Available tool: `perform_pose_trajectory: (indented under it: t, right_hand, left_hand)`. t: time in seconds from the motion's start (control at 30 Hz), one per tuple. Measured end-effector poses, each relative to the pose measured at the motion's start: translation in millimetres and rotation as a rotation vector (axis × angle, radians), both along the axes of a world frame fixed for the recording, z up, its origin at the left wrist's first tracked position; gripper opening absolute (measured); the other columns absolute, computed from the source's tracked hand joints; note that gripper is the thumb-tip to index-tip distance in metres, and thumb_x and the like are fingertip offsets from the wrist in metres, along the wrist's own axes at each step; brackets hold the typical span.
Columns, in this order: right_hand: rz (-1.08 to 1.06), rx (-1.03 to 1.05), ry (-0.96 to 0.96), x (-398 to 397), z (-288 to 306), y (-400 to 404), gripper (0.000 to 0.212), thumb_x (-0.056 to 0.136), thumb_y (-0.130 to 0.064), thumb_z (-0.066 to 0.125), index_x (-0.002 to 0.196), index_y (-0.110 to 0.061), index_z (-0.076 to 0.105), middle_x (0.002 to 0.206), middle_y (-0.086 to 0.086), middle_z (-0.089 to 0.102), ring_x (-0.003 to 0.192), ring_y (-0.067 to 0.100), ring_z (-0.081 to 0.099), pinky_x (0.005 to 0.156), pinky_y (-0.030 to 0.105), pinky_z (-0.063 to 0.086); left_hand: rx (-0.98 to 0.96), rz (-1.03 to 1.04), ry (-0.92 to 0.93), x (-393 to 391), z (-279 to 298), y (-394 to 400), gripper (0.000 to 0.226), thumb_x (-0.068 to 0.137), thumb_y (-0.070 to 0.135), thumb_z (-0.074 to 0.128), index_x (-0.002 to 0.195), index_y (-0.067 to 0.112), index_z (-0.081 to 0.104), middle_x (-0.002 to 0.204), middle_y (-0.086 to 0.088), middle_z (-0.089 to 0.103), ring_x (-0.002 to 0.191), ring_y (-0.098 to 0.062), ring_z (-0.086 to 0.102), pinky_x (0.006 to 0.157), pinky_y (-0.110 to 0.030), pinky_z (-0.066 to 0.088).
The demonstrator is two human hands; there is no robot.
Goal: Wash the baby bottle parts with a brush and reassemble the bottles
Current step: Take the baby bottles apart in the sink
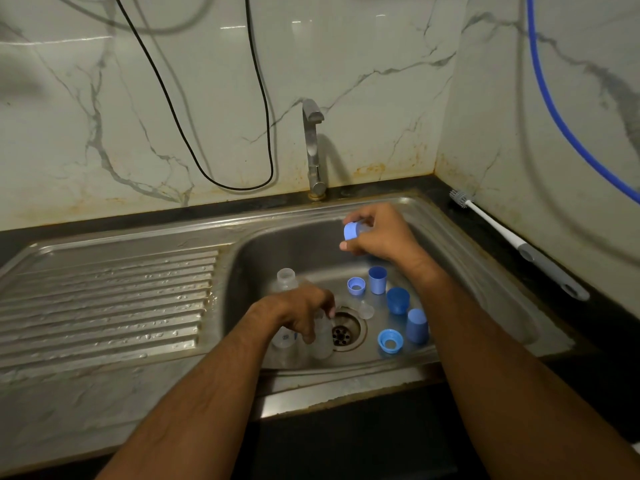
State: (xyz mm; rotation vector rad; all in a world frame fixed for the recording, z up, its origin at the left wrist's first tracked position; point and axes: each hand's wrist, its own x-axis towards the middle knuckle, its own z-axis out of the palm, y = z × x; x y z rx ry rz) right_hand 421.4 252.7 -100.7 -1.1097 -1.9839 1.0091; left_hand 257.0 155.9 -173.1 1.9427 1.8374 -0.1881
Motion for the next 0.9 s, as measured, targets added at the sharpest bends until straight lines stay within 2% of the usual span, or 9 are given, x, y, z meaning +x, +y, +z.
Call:
perform_pose_trajectory:
  t: [0.17,0.4,0.5,0.63,0.73,0.8,0.9]
  right_hand:
    - [0.011,0.032,-0.042,0.1,-0.2,-1.4,0.041,0.07,-0.005,0.09,0.107,-0.012,0.074,0.098,0.007,0.071,0.067,0.002,0.061,0.046,0.005,0.043]
    - [0.025,0.041,-0.071,1.1,-0.8,-2.3,0.042,0.071,-0.006,0.09,0.109,-0.011,0.075,0.099,0.01,0.073,0.066,0.0,0.06,0.045,0.003,0.041]
    - [0.037,0.046,-0.083,1.5,-1.2,-3.0,0.043,0.072,-0.006,0.09,0.111,-0.01,0.074,0.099,0.009,0.071,0.067,0.0,0.059,0.045,0.004,0.041]
    - [0.045,0.036,-0.09,1.6,-1.5,-2.1,0.043,0.072,-0.006,0.089,0.112,-0.011,0.074,0.098,0.007,0.07,0.067,0.001,0.059,0.045,0.004,0.042]
    - [0.052,0.025,-0.093,1.6,-2.1,-2.1,0.043,0.072,-0.006,0.089,0.112,-0.011,0.074,0.099,0.008,0.072,0.068,0.001,0.06,0.046,0.004,0.043]
    - [0.057,0.005,-0.076,1.1,-2.5,-2.2,0.042,0.071,-0.005,0.09,0.11,-0.01,0.075,0.099,0.009,0.073,0.069,0.006,0.066,0.05,0.008,0.05]
    - [0.051,-0.071,-0.031,-1.4,-4.4,-1.0,0.043,0.069,-0.009,0.093,0.108,-0.011,0.073,0.096,0.011,0.072,0.074,0.023,0.074,0.063,0.031,0.064]
  left_hand:
    - [-0.126,-0.004,-0.009,-1.5,-3.2,0.2,0.061,0.072,0.0,0.083,0.123,0.02,0.058,0.131,-0.003,0.054,0.119,-0.024,0.057,0.095,-0.037,0.056]
    - [-0.234,-0.019,-0.016,-0.4,-4.1,0.2,0.064,0.073,0.006,0.086,0.129,0.019,0.058,0.138,-0.002,0.052,0.126,-0.023,0.052,0.096,-0.032,0.051]
    - [-0.223,0.017,-0.048,-0.6,-1.1,-1.8,0.064,0.074,0.013,0.087,0.131,0.019,0.058,0.138,0.0,0.053,0.127,-0.022,0.052,0.1,-0.034,0.051]
    - [-0.162,0.052,-0.163,-1.8,1.3,-1.6,0.055,0.08,0.024,0.084,0.128,0.018,0.06,0.129,0.002,0.059,0.119,-0.018,0.057,0.086,-0.021,0.05]
    - [-0.087,0.027,-0.229,-3.1,3.2,-0.3,0.047,0.081,0.029,0.083,0.121,0.018,0.063,0.12,0.0,0.064,0.11,-0.019,0.061,0.093,-0.03,0.054]
    - [-0.013,0.015,-0.266,-5.4,4.8,0.0,0.042,0.08,0.029,0.084,0.117,0.018,0.066,0.113,0.002,0.068,0.104,-0.016,0.064,0.095,-0.031,0.054]
    - [0.18,0.041,-0.361,-11.0,9.4,1.3,0.03,0.081,0.025,0.083,0.107,0.018,0.07,0.103,0.006,0.072,0.096,-0.008,0.068,0.089,-0.026,0.056]
